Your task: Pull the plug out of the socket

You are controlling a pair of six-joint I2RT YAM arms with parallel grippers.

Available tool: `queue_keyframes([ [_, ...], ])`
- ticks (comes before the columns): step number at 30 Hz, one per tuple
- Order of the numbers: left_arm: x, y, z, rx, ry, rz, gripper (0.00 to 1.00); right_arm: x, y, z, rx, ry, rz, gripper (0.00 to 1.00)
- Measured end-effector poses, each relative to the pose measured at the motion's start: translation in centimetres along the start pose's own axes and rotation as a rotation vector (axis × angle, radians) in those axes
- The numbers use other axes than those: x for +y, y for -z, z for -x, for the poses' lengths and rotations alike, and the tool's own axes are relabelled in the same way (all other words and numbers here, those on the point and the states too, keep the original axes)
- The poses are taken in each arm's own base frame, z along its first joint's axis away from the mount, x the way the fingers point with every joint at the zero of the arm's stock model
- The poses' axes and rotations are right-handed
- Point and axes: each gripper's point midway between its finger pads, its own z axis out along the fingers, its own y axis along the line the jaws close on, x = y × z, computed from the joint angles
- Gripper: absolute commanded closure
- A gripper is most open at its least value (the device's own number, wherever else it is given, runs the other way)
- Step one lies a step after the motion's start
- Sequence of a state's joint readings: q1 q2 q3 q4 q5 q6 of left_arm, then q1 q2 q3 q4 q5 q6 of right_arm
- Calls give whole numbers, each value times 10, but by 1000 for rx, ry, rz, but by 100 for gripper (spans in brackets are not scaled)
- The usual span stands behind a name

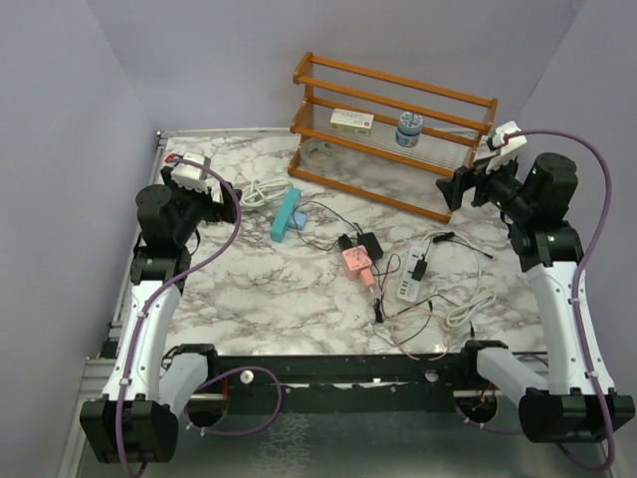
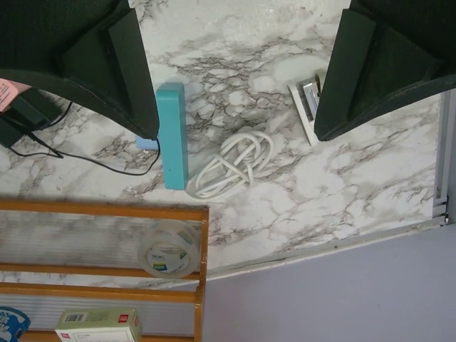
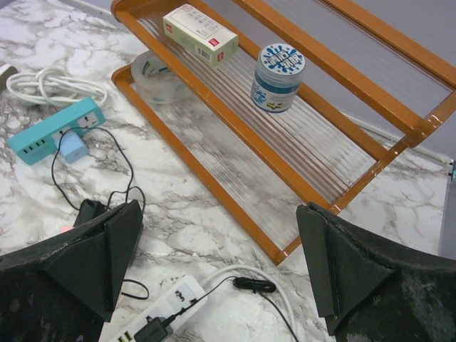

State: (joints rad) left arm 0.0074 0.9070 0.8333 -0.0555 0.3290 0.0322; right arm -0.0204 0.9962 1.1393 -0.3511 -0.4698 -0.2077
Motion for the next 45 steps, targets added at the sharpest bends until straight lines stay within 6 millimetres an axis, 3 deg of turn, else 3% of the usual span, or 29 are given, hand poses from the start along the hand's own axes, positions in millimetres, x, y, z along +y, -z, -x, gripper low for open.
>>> queue_keyframes([
  [5, 0, 1, -6, 25, -33, -7, 1, 4, 5, 6, 7, 33, 25, 0],
  [13, -10, 5, -10, 62, -111, -83, 1, 9, 18, 37, -16, 159, 75, 0],
  [17, -20, 7, -20, 93, -145, -153, 1, 7, 14, 35, 7, 190, 89, 0],
  [21, -33, 4, -36, 142, -191, -219, 1, 13, 5, 18, 42, 188, 140, 0],
  [23, -49, -3, -53, 199, -226, -275, 1, 19, 0, 10, 57, 191, 171, 0],
  [30, -99, -17, -118, 384, -321, -420, 1, 71, -28, -19, 104, 251, 350, 0],
  [37, -95, -23, -175, 488, -324, -402, 1, 121, -52, -68, 186, 302, 494, 0],
  [41, -90, -32, -191, 516, -324, -372, 1, 141, -56, -99, 226, 282, 560, 0],
  [45, -86, -44, -207, 555, -300, -342, 3, 154, -54, -118, 221, 244, 619, 0],
])
